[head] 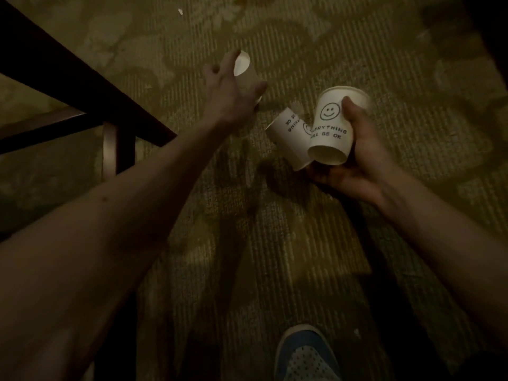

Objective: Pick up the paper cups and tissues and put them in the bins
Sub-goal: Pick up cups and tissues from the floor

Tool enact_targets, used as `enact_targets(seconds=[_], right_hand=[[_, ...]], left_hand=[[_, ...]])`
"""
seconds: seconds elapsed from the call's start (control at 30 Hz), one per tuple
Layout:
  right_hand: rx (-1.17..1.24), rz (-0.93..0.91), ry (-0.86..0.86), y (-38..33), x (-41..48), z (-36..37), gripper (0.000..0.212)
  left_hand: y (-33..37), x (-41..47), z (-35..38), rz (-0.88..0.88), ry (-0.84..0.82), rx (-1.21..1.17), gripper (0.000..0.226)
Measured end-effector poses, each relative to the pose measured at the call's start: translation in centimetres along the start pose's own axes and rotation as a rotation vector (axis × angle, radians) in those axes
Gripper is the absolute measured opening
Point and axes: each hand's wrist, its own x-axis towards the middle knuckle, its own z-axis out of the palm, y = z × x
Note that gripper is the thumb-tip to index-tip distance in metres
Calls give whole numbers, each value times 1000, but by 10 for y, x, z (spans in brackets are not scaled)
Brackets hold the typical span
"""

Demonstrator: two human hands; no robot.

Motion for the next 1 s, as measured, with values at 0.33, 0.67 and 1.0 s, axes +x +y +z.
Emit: enact_targets(seconds=[0.33, 0.67, 1.0], right_hand=[[-38, 13, 54, 3, -7, -22, 60], [-13, 35, 80, -3, -23, -23, 65], [-104, -24, 76, -34, -94, -26, 67]], left_hand=[[-6, 49, -3, -48, -157, 178, 67], [36, -31, 16, -387, -135, -733, 54], [86, -124, 56, -246, -218, -868, 38]])
